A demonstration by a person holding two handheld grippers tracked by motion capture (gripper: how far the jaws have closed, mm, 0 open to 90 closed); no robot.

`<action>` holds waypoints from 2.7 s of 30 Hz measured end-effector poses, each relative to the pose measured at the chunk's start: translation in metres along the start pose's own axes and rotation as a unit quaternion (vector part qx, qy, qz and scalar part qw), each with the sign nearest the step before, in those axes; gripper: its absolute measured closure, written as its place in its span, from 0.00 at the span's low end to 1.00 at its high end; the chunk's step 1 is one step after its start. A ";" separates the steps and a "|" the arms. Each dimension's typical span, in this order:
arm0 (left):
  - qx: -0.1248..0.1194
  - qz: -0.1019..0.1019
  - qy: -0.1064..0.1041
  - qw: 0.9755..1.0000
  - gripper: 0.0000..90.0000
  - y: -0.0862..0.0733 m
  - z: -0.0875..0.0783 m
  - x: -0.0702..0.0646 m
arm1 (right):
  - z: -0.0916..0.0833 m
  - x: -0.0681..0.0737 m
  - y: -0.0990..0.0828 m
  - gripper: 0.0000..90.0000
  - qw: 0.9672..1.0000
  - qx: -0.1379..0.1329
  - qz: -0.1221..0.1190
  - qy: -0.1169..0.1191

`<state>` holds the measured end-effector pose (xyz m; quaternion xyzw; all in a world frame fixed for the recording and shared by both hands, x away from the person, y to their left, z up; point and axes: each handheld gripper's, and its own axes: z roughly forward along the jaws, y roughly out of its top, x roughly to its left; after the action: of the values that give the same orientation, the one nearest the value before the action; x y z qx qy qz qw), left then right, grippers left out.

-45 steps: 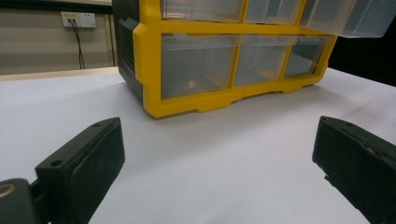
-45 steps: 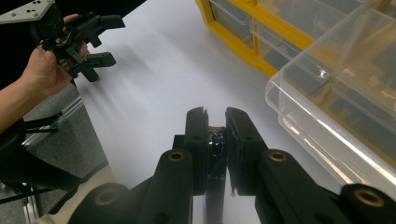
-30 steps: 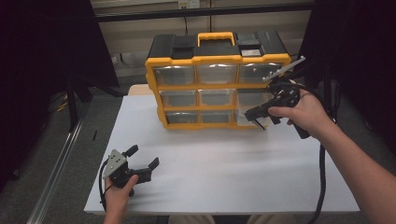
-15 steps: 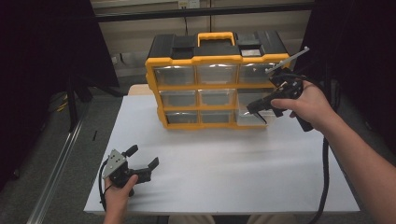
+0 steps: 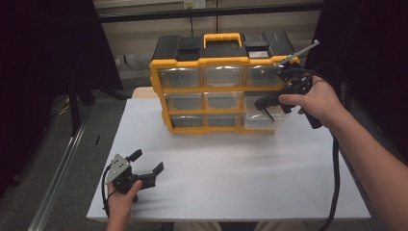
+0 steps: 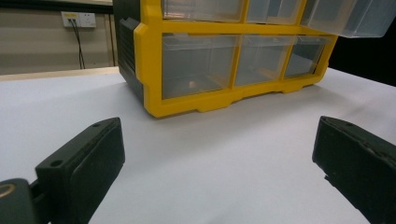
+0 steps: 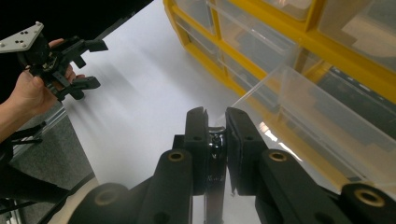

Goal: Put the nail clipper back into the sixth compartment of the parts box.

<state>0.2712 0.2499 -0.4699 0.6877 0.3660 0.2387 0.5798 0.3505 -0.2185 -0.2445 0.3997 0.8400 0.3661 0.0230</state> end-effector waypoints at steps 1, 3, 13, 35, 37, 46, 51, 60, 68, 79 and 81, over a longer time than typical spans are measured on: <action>0.000 0.000 0.000 1.000 0.03 0.000 0.000 0.000 | 0.000 0.000 0.001 0.89 1.000 -0.004 0.003 -0.002; 0.000 0.000 0.000 1.000 0.03 0.000 0.000 0.000 | 0.000 -0.001 0.002 0.89 1.000 -0.003 0.004 -0.005; -0.006 -0.007 0.000 1.000 0.03 0.000 0.001 -0.001 | 0.001 -0.006 0.008 0.89 1.000 -0.004 0.004 -0.014; -0.002 -0.009 0.001 1.000 0.03 -0.001 0.001 -0.001 | 0.007 -0.023 0.014 0.89 0.999 -0.013 0.014 -0.039; -0.001 -0.008 0.000 1.000 0.03 -0.001 0.001 -0.001 | 0.008 -0.026 0.014 0.89 0.999 -0.014 0.011 -0.041; -0.001 -0.007 0.000 1.000 0.03 -0.001 0.002 0.000 | 0.020 -0.040 0.017 0.89 0.998 -0.014 -0.001 -0.055; -0.001 -0.008 0.000 1.000 0.03 -0.002 0.002 0.000 | 0.025 -0.043 0.016 0.89 0.998 -0.007 -0.003 -0.055; -0.003 -0.014 -0.001 1.000 0.03 -0.002 0.004 -0.002 | 0.028 -0.048 0.000 0.75 0.998 -0.037 0.000 -0.041; 0.006 0.003 -0.001 1.000 0.03 -0.002 0.001 0.000 | 0.016 -0.039 -0.015 0.52 0.995 -0.097 -0.014 -0.010; 0.006 0.002 0.004 1.000 0.03 -0.002 0.001 -0.001 | 0.002 -0.030 -0.050 0.33 0.986 -0.160 -0.041 -0.002; 0.007 0.002 0.003 1.000 0.03 -0.002 0.001 -0.001 | 0.001 -0.029 -0.059 0.32 0.985 -0.166 -0.041 -0.002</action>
<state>0.2710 0.2490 -0.4724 0.6917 0.3676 0.2396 0.5736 0.3321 -0.2625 -0.2899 0.3558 0.7834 0.4985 0.1056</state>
